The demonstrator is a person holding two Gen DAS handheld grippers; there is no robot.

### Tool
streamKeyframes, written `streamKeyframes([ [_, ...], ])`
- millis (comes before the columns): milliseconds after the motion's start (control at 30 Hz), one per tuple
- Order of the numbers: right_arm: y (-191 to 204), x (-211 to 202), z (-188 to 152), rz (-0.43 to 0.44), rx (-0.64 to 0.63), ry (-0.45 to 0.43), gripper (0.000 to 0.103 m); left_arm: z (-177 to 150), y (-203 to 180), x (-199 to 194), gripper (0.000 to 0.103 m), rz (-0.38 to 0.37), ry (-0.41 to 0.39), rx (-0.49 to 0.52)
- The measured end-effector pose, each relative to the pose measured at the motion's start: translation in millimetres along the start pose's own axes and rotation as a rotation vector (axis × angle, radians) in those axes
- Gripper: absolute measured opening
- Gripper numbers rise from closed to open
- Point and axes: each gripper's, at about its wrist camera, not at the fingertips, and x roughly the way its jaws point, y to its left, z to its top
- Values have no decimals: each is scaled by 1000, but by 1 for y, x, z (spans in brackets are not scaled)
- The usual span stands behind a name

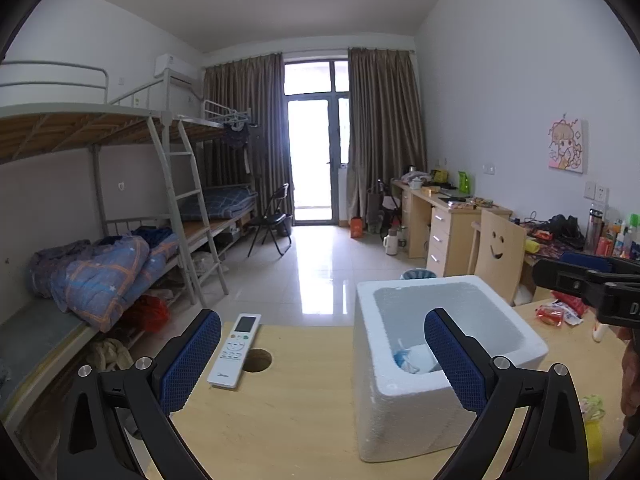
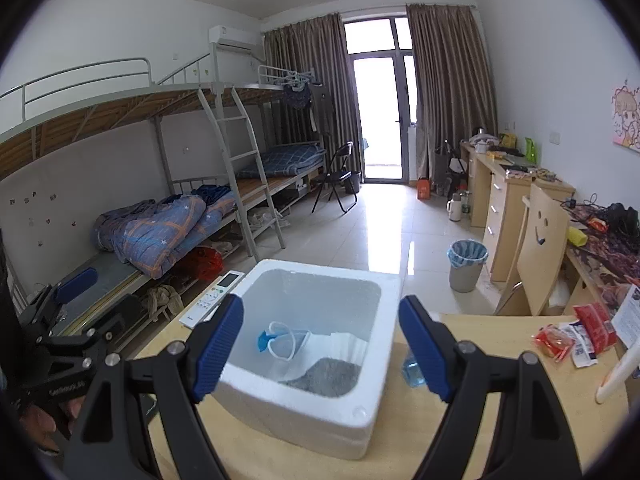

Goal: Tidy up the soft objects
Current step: 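Lower grey elephant into the box and open right gripper, then move both grippers back toward the yellow mesh net on the table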

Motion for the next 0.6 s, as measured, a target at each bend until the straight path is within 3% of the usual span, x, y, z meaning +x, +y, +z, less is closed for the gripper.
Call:
streamKeyframes([
  [167,-2,-27,-5,-3,8,-26,84,1,-5,-14,102,-20,-6,6],
  [600,6,-108,-49,-5,-11,-88,103,-9,-23,-85,102,-103,-47,51],
])
